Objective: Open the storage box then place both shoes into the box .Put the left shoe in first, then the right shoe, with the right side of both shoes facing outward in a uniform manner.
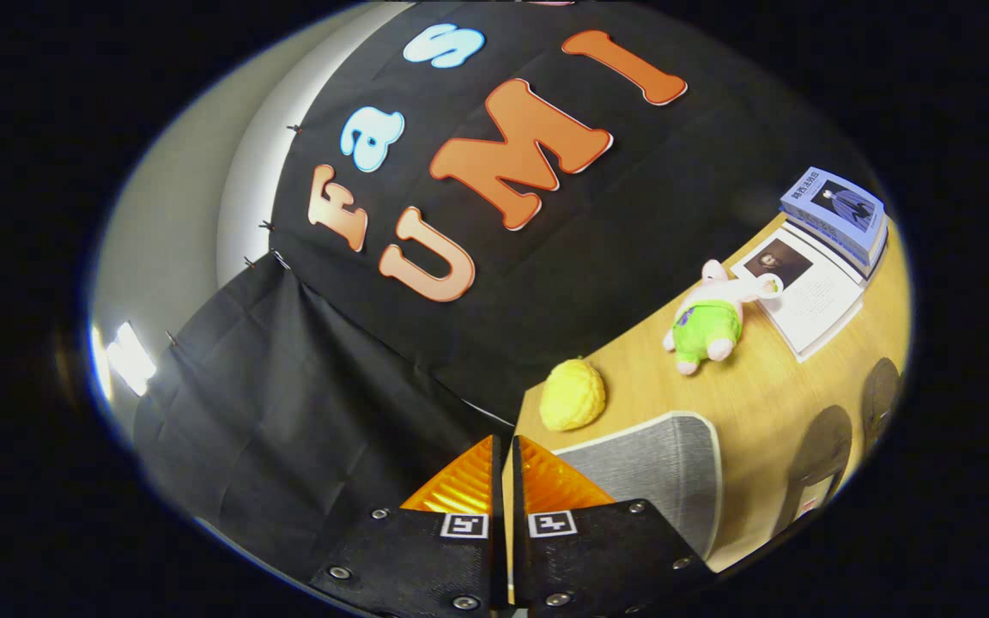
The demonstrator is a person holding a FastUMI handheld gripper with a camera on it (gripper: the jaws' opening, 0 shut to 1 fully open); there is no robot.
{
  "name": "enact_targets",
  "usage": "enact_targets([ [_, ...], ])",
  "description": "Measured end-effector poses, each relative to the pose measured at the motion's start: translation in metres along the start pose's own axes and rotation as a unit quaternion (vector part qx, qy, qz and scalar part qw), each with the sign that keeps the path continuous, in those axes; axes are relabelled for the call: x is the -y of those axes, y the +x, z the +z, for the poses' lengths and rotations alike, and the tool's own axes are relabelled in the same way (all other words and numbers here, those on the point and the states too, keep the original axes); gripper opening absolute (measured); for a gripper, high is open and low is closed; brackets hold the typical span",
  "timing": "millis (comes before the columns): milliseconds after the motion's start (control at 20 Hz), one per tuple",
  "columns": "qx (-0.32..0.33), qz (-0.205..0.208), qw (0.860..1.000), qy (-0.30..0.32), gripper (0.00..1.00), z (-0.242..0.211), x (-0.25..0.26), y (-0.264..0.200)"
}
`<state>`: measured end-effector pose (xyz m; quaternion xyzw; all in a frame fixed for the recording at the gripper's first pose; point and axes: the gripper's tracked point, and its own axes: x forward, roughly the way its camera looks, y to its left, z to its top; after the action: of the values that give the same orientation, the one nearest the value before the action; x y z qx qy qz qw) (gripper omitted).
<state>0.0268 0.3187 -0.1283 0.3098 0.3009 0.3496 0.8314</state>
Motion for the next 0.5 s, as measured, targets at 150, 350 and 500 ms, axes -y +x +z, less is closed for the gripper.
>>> enact_targets([
  [150,-0.019,-0.039,0.999,0.015,0.31,-0.018,0.062,-0.002],
  [350,-0.07,-0.067,0.993,0.065,0.96,-0.072,0.131,-0.006],
  [500,-0.085,-0.042,0.988,0.125,0.98,-0.097,0.137,-0.003],
])
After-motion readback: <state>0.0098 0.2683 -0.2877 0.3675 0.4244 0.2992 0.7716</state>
